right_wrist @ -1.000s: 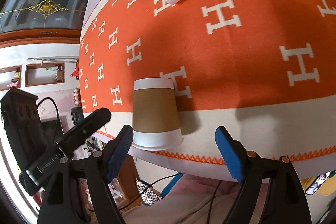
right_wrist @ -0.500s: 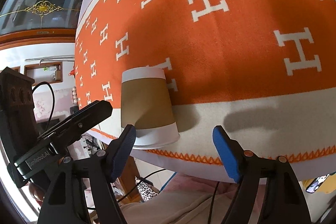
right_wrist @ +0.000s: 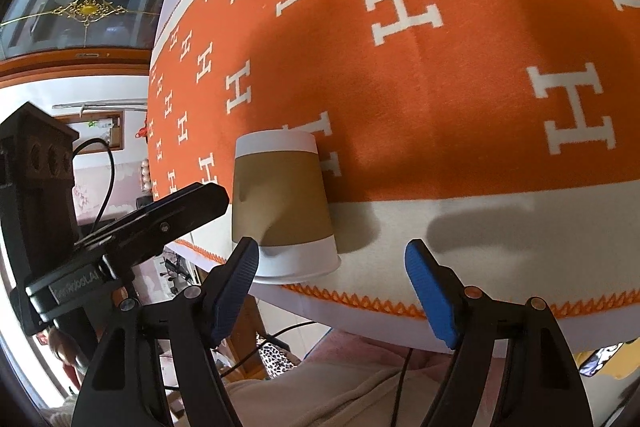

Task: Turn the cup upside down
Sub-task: 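Open the right tool, releasing the brown cup toward the left tool, then grasp the brown cup with the left tool and lift it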

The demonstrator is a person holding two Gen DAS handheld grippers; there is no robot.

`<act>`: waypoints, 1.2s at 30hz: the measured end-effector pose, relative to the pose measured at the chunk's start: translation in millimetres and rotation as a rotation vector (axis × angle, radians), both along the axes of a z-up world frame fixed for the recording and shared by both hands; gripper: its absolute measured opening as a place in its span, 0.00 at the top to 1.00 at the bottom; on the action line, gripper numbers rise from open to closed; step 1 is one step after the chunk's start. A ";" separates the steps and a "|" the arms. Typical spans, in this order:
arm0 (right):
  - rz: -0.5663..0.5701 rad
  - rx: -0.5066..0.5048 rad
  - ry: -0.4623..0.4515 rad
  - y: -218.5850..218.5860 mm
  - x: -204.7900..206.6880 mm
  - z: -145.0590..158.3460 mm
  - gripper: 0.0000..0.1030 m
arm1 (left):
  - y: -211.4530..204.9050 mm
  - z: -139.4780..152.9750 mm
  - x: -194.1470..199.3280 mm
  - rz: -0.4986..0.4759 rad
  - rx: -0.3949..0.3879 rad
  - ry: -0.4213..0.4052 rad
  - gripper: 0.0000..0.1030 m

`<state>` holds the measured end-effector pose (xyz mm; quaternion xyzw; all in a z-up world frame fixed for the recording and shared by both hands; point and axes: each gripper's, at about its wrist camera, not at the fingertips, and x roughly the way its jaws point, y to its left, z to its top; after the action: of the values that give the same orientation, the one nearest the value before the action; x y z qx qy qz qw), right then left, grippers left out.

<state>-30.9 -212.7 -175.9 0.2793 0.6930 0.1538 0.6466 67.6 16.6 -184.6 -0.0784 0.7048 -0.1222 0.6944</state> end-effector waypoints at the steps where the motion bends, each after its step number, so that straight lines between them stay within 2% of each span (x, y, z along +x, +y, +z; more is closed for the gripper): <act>1: 0.003 -0.006 -0.011 -2.4 -0.7 1.9 0.25 | -1.1 -1.0 0.9 -0.001 -0.008 0.008 0.39; 7: -0.005 -0.056 -0.049 -18.0 -5.7 6.2 0.25 | -13.6 -12.2 9.1 -0.026 -0.054 0.062 0.39; 17: -0.059 -0.068 -0.030 -33.8 -11.5 -5.8 0.25 | -36.6 -43.5 21.9 -0.069 -0.096 0.184 0.39; 23: -0.071 -0.074 -0.030 -35.4 -14.3 -7.7 0.25 | -40.5 -57.3 25.2 -0.069 -0.111 0.219 0.39; 25: -0.071 -0.078 -0.032 -34.8 -15.8 -6.6 0.25 | -40.9 -57.9 25.0 -0.062 -0.108 0.213 0.43; 27: -0.065 -0.088 -0.044 -33.9 -16.7 -4.7 0.25 | -41.1 -53.0 24.0 -0.057 -0.098 0.180 0.43; 30: -0.056 -0.121 -0.076 -31.7 -16.1 1.0 0.25 | -42.6 -32.4 19.9 -0.061 -0.074 0.055 0.43; 36: -0.067 -0.190 -0.148 -31.5 -12.9 12.9 0.25 | -52.3 12.2 5.7 -0.085 0.017 -0.299 0.43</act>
<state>-43.8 -244.2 -163.0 0.2278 0.6452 0.0859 0.7242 73.2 -35.7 -172.3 -0.0237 0.5973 -0.1557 0.7864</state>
